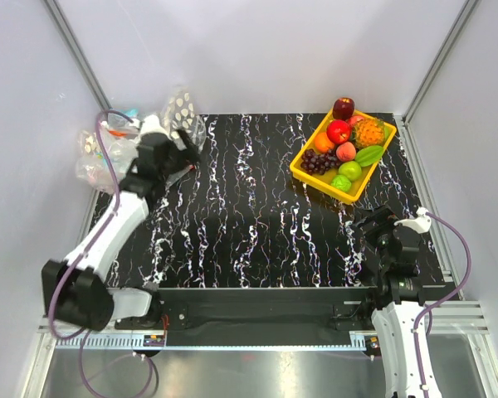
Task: Place the food in the zip-top bag and seal the zipper
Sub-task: Pick up the zipper food storage bag at the center of the board, then place the zipper food storage bag at the center of the board, then pick up the zipper food storage bag at the center of the board, then pick up the fake fruit from the bin, then place the fake fruit in the zipper food storage bag.
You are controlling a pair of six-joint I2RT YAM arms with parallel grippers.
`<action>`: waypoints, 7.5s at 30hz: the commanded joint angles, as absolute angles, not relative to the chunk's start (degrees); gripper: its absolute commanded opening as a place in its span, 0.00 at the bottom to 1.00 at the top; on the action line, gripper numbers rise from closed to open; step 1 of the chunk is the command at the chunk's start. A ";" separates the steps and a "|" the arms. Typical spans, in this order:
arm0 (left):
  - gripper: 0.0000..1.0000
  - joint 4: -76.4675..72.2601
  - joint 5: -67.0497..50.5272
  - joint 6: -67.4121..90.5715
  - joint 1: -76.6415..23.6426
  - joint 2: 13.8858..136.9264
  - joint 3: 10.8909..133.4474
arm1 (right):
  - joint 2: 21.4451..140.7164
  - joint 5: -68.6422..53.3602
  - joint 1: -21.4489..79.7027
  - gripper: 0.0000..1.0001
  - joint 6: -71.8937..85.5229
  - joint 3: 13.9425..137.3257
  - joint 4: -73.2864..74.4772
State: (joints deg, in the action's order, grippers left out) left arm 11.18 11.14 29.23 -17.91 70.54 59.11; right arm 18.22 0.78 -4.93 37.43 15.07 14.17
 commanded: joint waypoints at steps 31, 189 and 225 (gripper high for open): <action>0.97 26.99 24.87 16.35 -7.38 118.91 124.89 | 18.19 -1.76 -4.83 1.00 36.21 14.94 10.99; 0.00 25.66 8.26 19.42 -48.52 90.97 73.65 | 100.80 10.19 3.69 0.85 26.28 72.07 27.86; 0.00 29.80 2.73 21.97 -46.93 94.39 83.76 | 69.28 -18.71 11.15 0.45 27.68 55.29 14.51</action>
State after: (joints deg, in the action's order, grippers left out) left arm 30.94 5.72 20.56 -47.37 94.50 80.68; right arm 73.34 -10.81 8.95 26.02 57.98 19.22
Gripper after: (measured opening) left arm 0.012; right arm 0.636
